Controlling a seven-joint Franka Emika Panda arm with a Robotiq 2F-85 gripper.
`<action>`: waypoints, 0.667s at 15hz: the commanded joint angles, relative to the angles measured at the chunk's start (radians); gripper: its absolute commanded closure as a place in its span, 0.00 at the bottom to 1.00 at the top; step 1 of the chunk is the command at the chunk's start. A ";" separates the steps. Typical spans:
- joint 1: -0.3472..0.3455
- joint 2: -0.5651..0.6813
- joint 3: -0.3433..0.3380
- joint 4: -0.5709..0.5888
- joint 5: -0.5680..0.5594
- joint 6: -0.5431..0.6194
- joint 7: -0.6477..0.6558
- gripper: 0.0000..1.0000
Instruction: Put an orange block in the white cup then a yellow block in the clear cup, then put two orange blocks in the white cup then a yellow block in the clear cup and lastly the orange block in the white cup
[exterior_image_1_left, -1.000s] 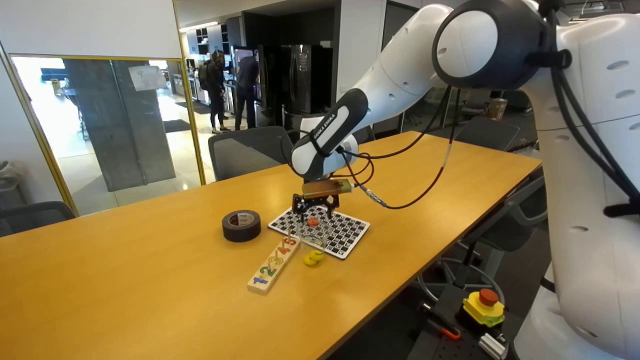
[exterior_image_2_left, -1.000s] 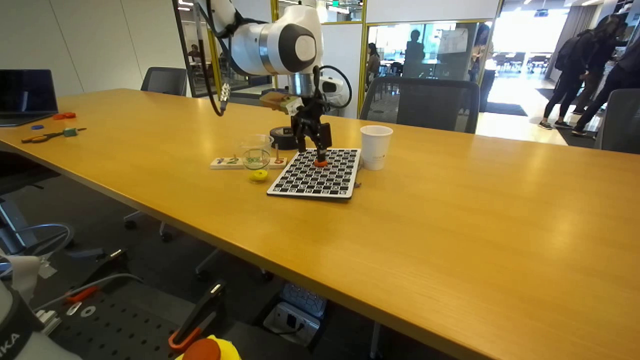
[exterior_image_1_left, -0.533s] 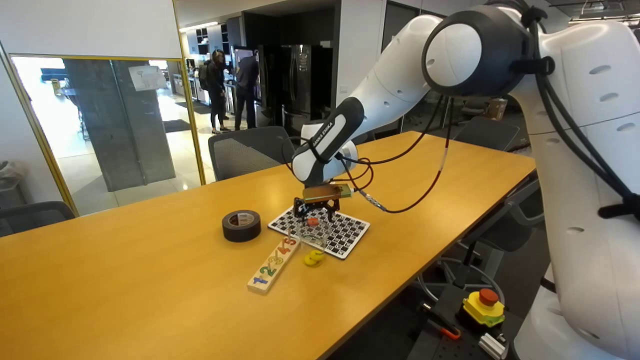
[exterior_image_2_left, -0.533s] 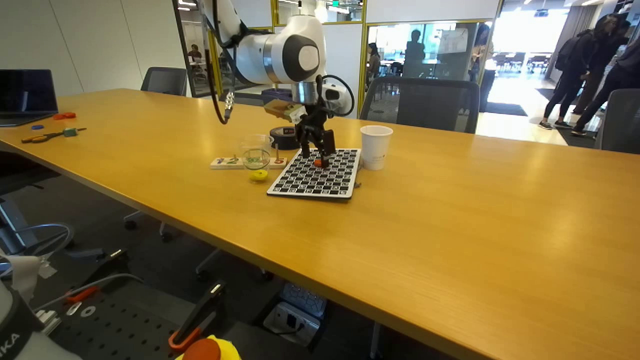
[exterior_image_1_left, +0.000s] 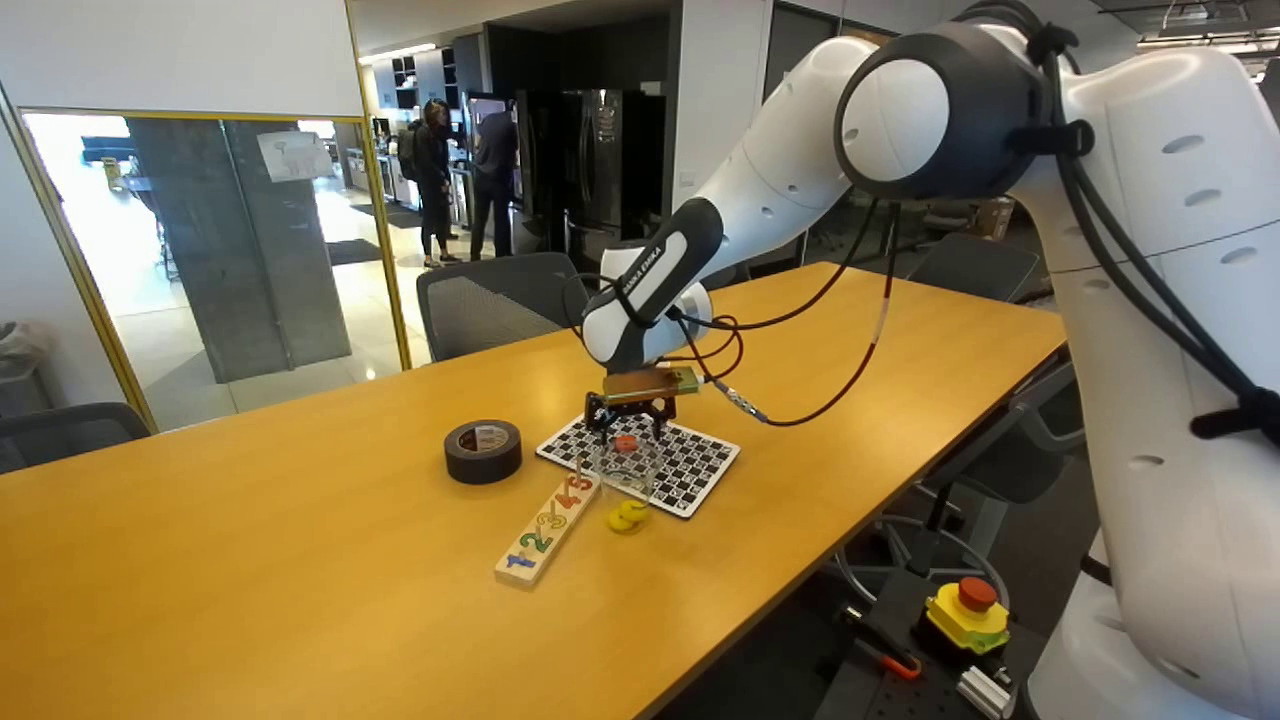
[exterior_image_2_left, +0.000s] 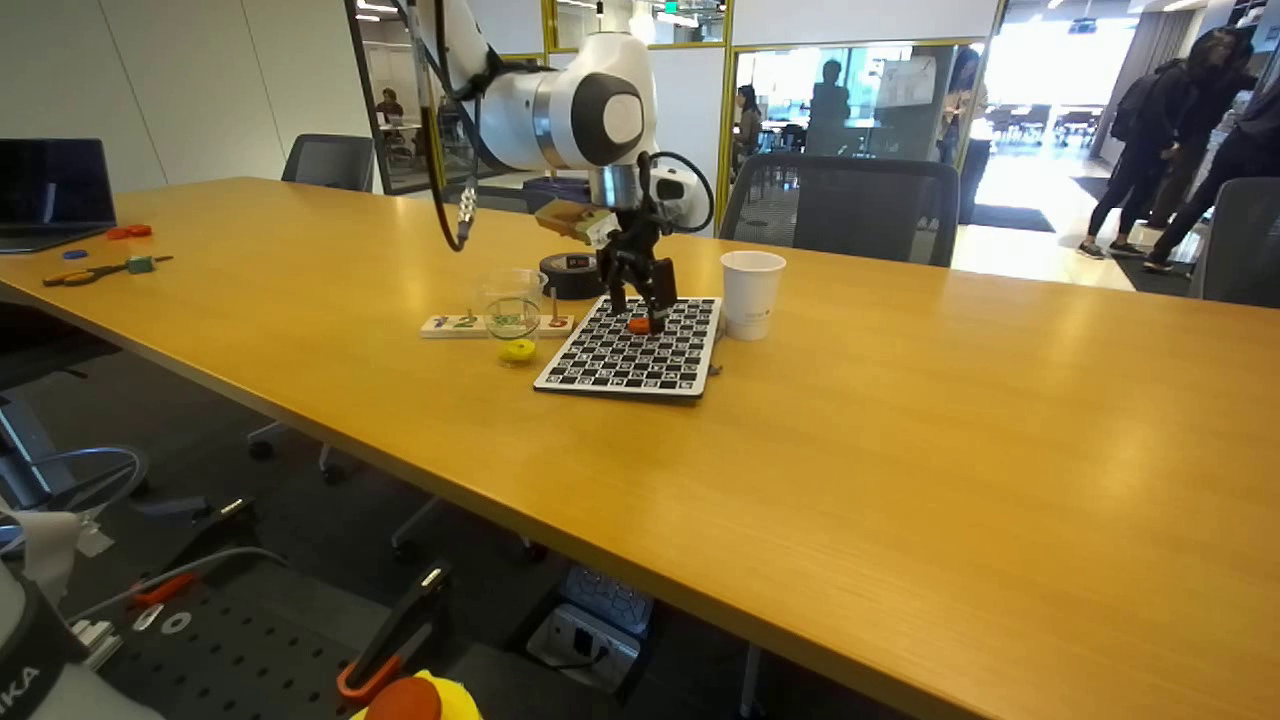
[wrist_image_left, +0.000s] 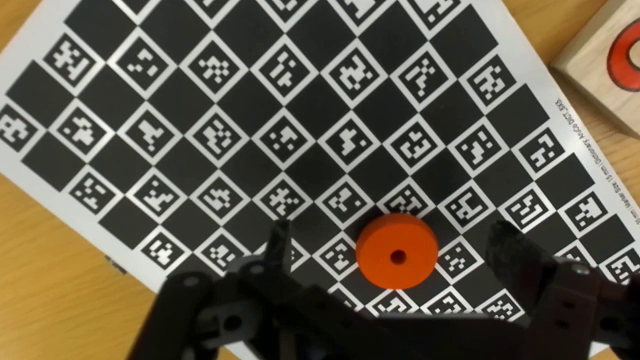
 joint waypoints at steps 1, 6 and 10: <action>0.008 0.032 -0.009 0.047 0.020 0.001 -0.006 0.00; 0.006 0.046 -0.010 0.061 0.028 0.000 -0.007 0.00; 0.007 0.049 -0.012 0.065 0.026 -0.001 -0.006 0.42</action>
